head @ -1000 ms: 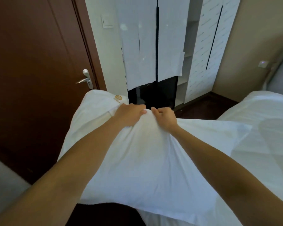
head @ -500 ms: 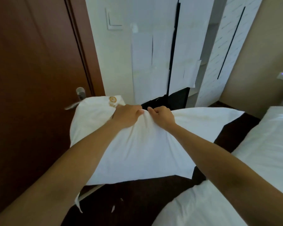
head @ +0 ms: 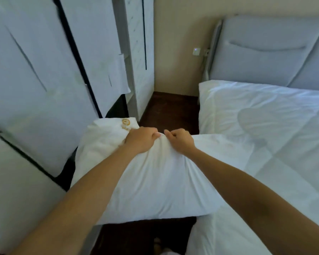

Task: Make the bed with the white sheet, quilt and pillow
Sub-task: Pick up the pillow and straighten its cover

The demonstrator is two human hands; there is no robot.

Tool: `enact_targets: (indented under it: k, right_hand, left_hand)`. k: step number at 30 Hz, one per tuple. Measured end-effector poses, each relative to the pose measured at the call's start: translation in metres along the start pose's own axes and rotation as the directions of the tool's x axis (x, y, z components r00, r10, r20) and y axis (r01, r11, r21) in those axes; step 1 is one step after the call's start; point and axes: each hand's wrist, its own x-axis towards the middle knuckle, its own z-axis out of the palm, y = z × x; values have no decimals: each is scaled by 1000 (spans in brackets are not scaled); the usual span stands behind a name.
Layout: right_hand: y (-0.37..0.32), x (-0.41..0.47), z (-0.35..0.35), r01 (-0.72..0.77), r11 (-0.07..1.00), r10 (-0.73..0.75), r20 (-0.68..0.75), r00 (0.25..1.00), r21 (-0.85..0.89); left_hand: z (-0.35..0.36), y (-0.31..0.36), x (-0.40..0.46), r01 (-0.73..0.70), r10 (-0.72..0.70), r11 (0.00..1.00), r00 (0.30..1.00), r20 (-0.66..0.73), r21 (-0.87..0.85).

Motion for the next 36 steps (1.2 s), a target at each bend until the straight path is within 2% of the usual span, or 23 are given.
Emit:
enact_targets:
  k: [5, 8, 13, 16, 22, 30, 36]
  right_hand:
    - [37, 129, -38, -96, 995, 95, -81, 992, -10]
    - [45, 208, -77, -126, 992, 124, -128, 984, -7]
    - [52, 324, -119, -112, 994, 112, -216, 970, 9]
    - [61, 403, -147, -108, 993, 93, -268, 959, -41]
    - [83, 574, -220, -139, 988, 104, -374, 922, -70]
    - [159, 727, -336, -264, 959, 168, -548, 819, -100]
    - [240, 846, -423, -253, 957, 111, -625, 773, -142]
  left_hand:
    - [4, -4, 155, -88, 91, 994, 995, 50, -59]
    - [-18, 4, 245, -154, 156, 987, 987, 39, -54]
    - [-42, -4, 374, -217, 217, 975, 976, -22, -40]
    - [-47, -11, 463, -237, 234, 971, 969, -73, -36]
    - [-60, -9, 663, -348, 335, 933, 932, -136, -88]
    - [-58, 69, 879, -479, 444, 826, 878, -180, -298]
    - [-25, 132, 1044, -529, 464, 767, 848, -255, -363]
